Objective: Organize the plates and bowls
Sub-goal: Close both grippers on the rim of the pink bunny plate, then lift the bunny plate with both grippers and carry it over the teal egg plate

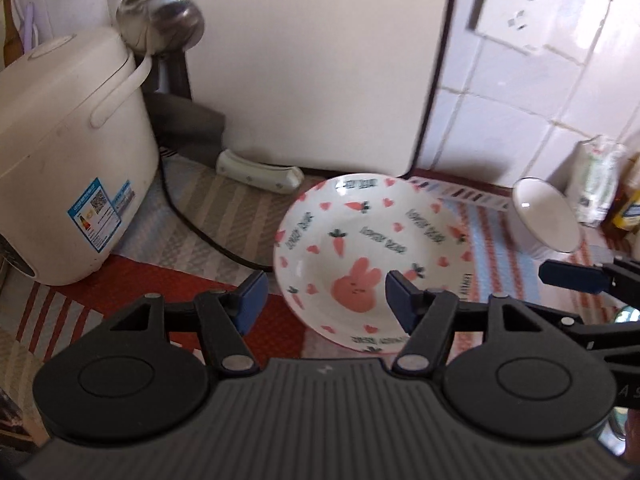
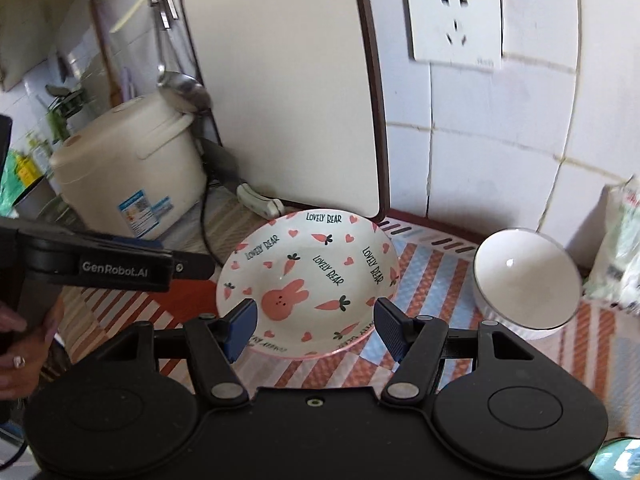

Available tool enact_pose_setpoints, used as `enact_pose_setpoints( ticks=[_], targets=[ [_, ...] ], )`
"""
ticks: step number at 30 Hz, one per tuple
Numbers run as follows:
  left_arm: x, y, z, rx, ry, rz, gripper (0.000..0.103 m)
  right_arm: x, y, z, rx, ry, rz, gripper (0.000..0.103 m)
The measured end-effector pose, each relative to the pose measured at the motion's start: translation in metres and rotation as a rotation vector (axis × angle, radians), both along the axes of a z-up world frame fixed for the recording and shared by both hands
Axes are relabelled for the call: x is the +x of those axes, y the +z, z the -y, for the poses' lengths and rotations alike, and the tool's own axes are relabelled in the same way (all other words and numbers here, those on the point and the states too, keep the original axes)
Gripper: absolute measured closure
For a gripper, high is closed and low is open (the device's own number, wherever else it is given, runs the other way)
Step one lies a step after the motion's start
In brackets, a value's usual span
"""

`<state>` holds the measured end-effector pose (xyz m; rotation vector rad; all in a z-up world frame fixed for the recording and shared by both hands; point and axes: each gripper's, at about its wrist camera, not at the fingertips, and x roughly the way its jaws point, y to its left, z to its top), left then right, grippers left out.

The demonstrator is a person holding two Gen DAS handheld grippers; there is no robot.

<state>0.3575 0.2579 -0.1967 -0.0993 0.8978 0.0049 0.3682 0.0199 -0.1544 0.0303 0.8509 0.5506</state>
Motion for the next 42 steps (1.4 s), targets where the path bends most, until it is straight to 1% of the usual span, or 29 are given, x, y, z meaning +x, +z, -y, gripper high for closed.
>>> enact_pose_setpoints(
  ticks=[2,5,7,9,12,13,15,18,20,21,22,23,24,25,26,27,29,31,33,34,37,38,39,40,42],
  targets=[
    [0.005,-0.004,-0.003,-0.014,0.014,0.001,0.039,0.006,-0.013,-0.002,0.029,-0.011,-0.016,0.034],
    [0.013,-0.012,-0.005,-0.033,0.021,0.009,0.039,0.009,-0.028,-0.005,0.051,-0.037,0.009,0.034],
    [0.019,-0.020,-0.005,-0.017,0.014,0.008,0.039,0.011,-0.037,-0.006,0.048,-0.062,0.027,0.034],
    [0.027,-0.030,-0.006,-0.010,0.012,-0.002,0.039,0.015,-0.046,-0.008,0.024,-0.097,0.029,0.034],
    [0.038,-0.047,-0.013,-0.038,0.021,-0.026,0.039,0.026,-0.062,-0.006,0.006,-0.147,-0.001,0.034],
    [0.041,-0.053,-0.015,-0.051,0.024,-0.035,0.040,0.030,-0.067,-0.004,0.014,-0.158,-0.018,0.034],
    [0.047,-0.065,-0.019,-0.066,0.047,-0.057,0.041,0.038,-0.078,-0.001,0.024,-0.170,-0.057,0.034],
    [0.053,-0.076,-0.028,-0.090,0.099,-0.118,0.042,0.048,-0.091,0.000,0.023,-0.192,-0.105,0.034],
    [0.053,-0.078,-0.033,-0.118,0.082,-0.112,0.042,0.050,-0.093,0.002,0.041,-0.200,-0.104,0.034],
    [0.054,-0.080,-0.033,-0.112,0.073,-0.108,0.042,0.050,-0.093,0.002,0.055,-0.197,-0.105,0.034],
    [0.054,-0.083,-0.035,-0.105,0.070,-0.106,0.045,0.051,-0.094,0.002,0.066,-0.192,-0.105,0.034],
    [0.056,-0.085,-0.035,-0.095,0.069,-0.108,0.054,0.052,-0.095,0.001,0.073,-0.189,-0.107,0.034],
    [0.057,-0.088,-0.035,-0.091,0.069,-0.115,0.060,0.054,-0.097,0.000,0.073,-0.183,-0.111,0.036],
    [0.057,-0.091,-0.035,-0.115,0.055,-0.124,0.073,0.056,-0.100,-0.002,0.069,-0.183,-0.114,0.038],
    [0.058,-0.094,-0.034,-0.150,0.033,-0.138,0.076,0.058,-0.103,-0.003,0.070,-0.185,-0.119,0.045],
    [0.056,-0.095,-0.033,-0.154,0.040,-0.127,0.076,0.059,-0.105,-0.004,0.072,-0.186,-0.123,0.051],
    [0.052,-0.097,-0.033,-0.151,0.035,-0.099,0.076,0.059,-0.105,-0.006,0.066,-0.186,-0.112,0.057],
    [0.048,-0.099,-0.036,-0.177,0.053,-0.079,0.077,0.058,-0.106,-0.009,0.068,-0.176,-0.105,0.069],
    [0.043,-0.101,-0.034,-0.181,0.081,-0.053,0.076,0.057,-0.107,-0.012,0.057,-0.178,-0.086,0.070],
    [0.041,-0.102,-0.029,-0.163,0.091,-0.039,0.075,0.056,-0.107,-0.012,0.056,-0.178,-0.081,0.070],
    [0.043,-0.101,-0.011,-0.067,0.080,-0.029,0.067,0.056,-0.110,-0.008,0.085,-0.178,-0.083,0.070],
    [0.045,-0.100,-0.010,-0.062,0.087,-0.039,0.067,0.055,-0.110,-0.010,0.075,-0.160,-0.067,0.070],
    [0.047,-0.099,-0.013,-0.079,0.095,-0.050,0.067,0.054,-0.110,-0.010,0.066,-0.147,-0.061,0.070],
    [0.048,-0.099,-0.015,-0.090,0.093,-0.058,0.068,0.056,-0.109,-0.008,0.071,-0.149,-0.074,0.070],
    [0.045,-0.097,-0.012,-0.057,0.075,-0.054,0.070,0.060,-0.107,-0.008,0.074,-0.155,-0.093,0.072]
  ],
)
